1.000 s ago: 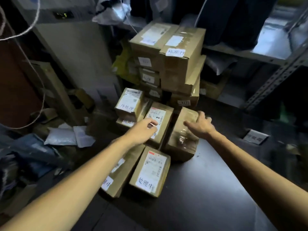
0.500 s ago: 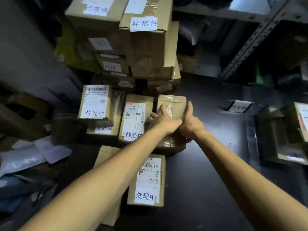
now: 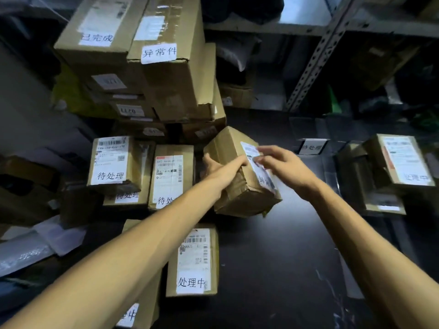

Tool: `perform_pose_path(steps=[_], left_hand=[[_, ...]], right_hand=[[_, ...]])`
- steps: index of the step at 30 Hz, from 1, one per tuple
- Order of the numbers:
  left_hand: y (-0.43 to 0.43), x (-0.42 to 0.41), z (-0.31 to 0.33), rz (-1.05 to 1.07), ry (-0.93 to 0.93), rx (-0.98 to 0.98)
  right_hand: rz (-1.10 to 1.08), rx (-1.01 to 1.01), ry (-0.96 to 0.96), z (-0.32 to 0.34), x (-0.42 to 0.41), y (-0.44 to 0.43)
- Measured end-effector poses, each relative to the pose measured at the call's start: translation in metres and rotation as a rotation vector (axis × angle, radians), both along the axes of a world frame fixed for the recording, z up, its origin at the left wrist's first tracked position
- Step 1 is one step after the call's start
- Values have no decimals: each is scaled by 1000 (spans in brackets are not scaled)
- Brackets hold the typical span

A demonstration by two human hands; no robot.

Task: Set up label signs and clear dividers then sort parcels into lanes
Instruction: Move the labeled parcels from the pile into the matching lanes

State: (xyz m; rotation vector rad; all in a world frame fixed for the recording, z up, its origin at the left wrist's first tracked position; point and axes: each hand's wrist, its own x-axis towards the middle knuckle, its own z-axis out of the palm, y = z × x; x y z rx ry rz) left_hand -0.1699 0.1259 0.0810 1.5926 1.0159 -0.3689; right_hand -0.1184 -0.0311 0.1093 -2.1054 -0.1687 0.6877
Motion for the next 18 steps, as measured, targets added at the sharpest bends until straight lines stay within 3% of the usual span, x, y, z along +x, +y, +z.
perform_pose_path(steps=[2,4,9,12,18], left_hand=[[-1,1,16,-31,-79,-145],[1,5,37,-50,-152,-249],[3,13,70,-106,-371,-388],[5,13,87,-163,-415,-375],[3,8,110,-195,-435,-280]], right_hand=[[-190,-74,-69,0,8,-20],[-237,-155,-10,10,17,-37],[-155,312,278,46,33,-58],[-168,386,234,59,27,-60],[-213,353,135,70,7,-63]])
